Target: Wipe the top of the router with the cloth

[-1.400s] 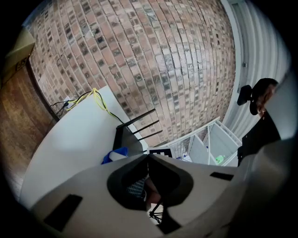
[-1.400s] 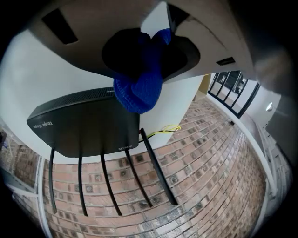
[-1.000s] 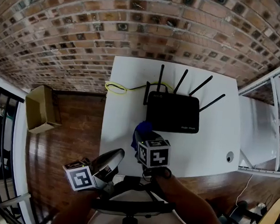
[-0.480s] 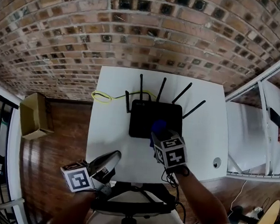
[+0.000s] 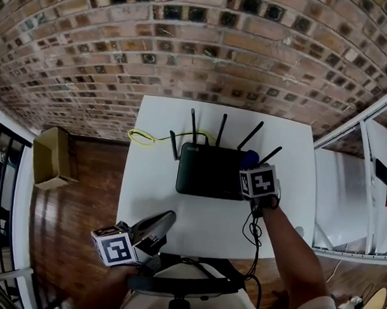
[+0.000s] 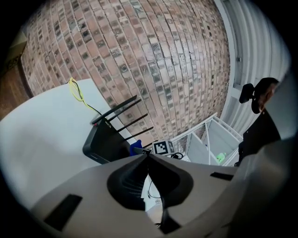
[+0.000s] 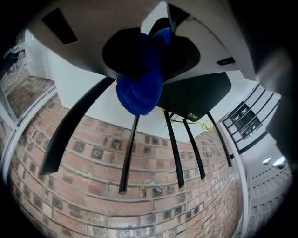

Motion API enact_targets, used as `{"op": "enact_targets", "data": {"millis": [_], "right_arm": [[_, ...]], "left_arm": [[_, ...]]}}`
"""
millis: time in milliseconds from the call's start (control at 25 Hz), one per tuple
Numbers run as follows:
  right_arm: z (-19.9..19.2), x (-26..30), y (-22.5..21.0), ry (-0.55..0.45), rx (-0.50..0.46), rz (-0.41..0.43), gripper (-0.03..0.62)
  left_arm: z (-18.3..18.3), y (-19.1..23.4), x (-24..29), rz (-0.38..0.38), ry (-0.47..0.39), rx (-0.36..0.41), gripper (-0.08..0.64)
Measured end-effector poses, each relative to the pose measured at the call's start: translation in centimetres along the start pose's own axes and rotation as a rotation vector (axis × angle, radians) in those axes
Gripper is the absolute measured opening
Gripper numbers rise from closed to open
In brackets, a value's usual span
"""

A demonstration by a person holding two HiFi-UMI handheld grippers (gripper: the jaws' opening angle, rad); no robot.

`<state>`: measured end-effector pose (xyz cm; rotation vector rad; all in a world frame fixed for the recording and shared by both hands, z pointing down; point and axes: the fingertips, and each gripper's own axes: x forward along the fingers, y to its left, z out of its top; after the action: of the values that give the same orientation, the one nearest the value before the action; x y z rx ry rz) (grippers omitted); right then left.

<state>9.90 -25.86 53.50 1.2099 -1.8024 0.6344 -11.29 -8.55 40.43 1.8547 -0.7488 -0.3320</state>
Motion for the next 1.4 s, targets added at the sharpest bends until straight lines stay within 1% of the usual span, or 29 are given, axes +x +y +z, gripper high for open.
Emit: {"op": "enact_targets", "data": {"millis": [240,400,560,640,720,880,1000,1200,1400], "right_arm": [[0.3,2.0,0.0,0.070,0.022,-0.030,0.110],[0.8,2.9,-0.2,0.086,0.025,-0.078,0.110],[1.7,3.8,0.2,0.088,0.019,-0.102,0.110],[2.4,4.3,0.8,0.076,0.024,-0.084,0.110],[3.1,4.7,1.7,0.065,0.035,-0.043,0.110],[4.2,5.3,3.3,0.061,0.094,0.049,0.110],[5.0,5.5,4.8,0.061,0.119,0.094,0.109],[5.5,5.7,7.9,0.059,0.120,0.136,0.109],[5.9,5.9,11.0,0.074,0.073,0.173,0.109]], "left_arm": [[0.3,0.2,0.0,0.005,0.002,0.004,0.005],[0.7,0.5,-0.4,0.001,-0.008,0.000,0.005],[0.9,1.4,-1.1,0.022,-0.004,0.000,0.005],[1.2,1.5,-1.4,0.016,-0.011,-0.001,0.005],[1.5,1.6,-1.7,0.014,-0.018,-0.006,0.005],[1.9,2.1,-2.6,0.024,-0.027,-0.017,0.005],[2.4,2.6,-3.3,0.032,-0.038,-0.022,0.005],[3.1,3.2,-4.3,0.036,-0.060,-0.024,0.005],[3.3,3.6,-4.9,0.041,-0.064,-0.024,0.005]]}}
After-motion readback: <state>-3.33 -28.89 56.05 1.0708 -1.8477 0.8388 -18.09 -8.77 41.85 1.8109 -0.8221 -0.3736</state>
